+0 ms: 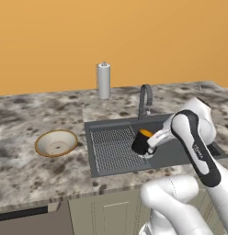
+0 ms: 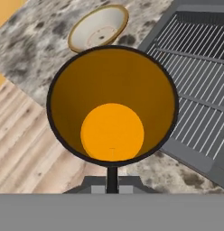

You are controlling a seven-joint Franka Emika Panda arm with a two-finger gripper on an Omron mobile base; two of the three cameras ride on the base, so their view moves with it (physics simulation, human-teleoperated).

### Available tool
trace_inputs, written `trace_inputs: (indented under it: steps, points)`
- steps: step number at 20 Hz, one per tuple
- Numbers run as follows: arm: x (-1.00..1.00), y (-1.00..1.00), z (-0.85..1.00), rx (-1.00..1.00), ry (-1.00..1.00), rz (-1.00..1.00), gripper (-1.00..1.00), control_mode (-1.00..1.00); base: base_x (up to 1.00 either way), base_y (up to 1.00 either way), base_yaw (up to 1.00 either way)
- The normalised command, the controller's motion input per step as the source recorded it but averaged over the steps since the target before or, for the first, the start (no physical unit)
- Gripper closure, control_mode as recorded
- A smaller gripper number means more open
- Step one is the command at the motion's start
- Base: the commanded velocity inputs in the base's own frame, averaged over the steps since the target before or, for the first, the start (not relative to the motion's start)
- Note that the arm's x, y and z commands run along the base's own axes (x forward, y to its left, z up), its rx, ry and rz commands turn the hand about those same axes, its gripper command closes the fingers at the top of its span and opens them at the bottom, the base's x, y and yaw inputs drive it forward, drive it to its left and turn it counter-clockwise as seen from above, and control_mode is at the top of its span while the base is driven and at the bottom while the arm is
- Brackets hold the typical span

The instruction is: Pick the mug and place it in the sink. Pick the bowl and place it in the open cabinet and then close the cabinet.

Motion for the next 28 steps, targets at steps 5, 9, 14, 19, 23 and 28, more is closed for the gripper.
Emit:
trace_inputs:
  steps: [5,9,14,19,23,28]
  points:
    - [0.01,-0.81,0.07,0.0,0.0,0.14,1.0,-1.0,0.0,0.0,0.0]
    - [0.01,-0.77,0.01,0.0,0.0,0.09,1.0,-1.0,0.0,0.0,0.0]
    - [0.21,-0.74,0.0,0.0,0.0,0.05,1.0,-1.0,0.0,0.0,0.0]
    - [0.24,-0.53,-0.01,-0.05,0.01,0.01,1.0,-1.0,0.0,0.0,0.0]
    - [0.38,-0.31,0.0,-0.13,0.12,0.0,1.0,-1.0,0.0,0.0,0.0]
    - [0.28,-0.3,-0.03,-0.17,0.03,0.0,1.0,-1.0,0.0,0.0,0.0]
